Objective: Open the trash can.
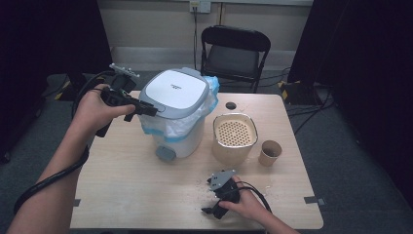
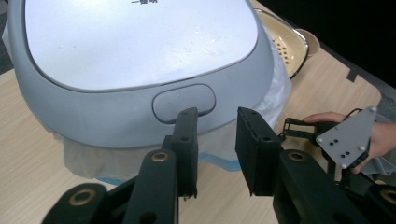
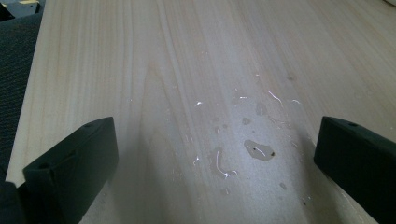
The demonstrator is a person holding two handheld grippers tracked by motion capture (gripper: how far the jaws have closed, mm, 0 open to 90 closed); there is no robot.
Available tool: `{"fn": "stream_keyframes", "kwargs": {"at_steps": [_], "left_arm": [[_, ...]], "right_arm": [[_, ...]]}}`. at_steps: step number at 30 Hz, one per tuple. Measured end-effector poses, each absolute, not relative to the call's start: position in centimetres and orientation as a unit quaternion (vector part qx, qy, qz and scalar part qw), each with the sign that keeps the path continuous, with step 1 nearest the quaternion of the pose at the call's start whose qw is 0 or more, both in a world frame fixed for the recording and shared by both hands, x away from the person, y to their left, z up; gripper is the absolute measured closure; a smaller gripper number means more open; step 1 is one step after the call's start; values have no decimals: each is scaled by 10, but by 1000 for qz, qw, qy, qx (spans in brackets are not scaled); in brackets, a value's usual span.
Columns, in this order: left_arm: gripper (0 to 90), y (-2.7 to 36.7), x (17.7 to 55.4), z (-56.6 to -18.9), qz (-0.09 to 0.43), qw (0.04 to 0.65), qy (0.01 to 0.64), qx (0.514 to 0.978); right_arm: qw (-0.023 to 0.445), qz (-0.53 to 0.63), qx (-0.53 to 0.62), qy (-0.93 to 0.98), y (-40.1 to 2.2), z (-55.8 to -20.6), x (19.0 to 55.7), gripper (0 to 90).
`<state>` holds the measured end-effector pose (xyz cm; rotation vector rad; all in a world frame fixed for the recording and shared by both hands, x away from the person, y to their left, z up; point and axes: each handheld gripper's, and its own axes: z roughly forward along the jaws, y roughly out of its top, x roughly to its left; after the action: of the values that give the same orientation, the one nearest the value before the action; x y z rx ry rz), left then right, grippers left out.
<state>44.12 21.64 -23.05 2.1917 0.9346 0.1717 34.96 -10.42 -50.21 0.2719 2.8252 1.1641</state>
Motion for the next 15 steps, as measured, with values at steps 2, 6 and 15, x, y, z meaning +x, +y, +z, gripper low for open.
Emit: {"fn": "stream_keyframes", "kwargs": {"at_steps": [2, 6, 15], "left_arm": [[717, 215, 444, -231, 69, 368, 369, 850], [741, 213, 449, -231, 76, 364, 374, 850], [792, 206, 460, -234, 85, 356, 370, 854]], "right_arm": [[37, 379, 89, 920, -104, -502, 350, 0], [37, 379, 89, 920, -104, -502, 350, 0], [37, 379, 89, 920, -104, -502, 350, 0]]}}
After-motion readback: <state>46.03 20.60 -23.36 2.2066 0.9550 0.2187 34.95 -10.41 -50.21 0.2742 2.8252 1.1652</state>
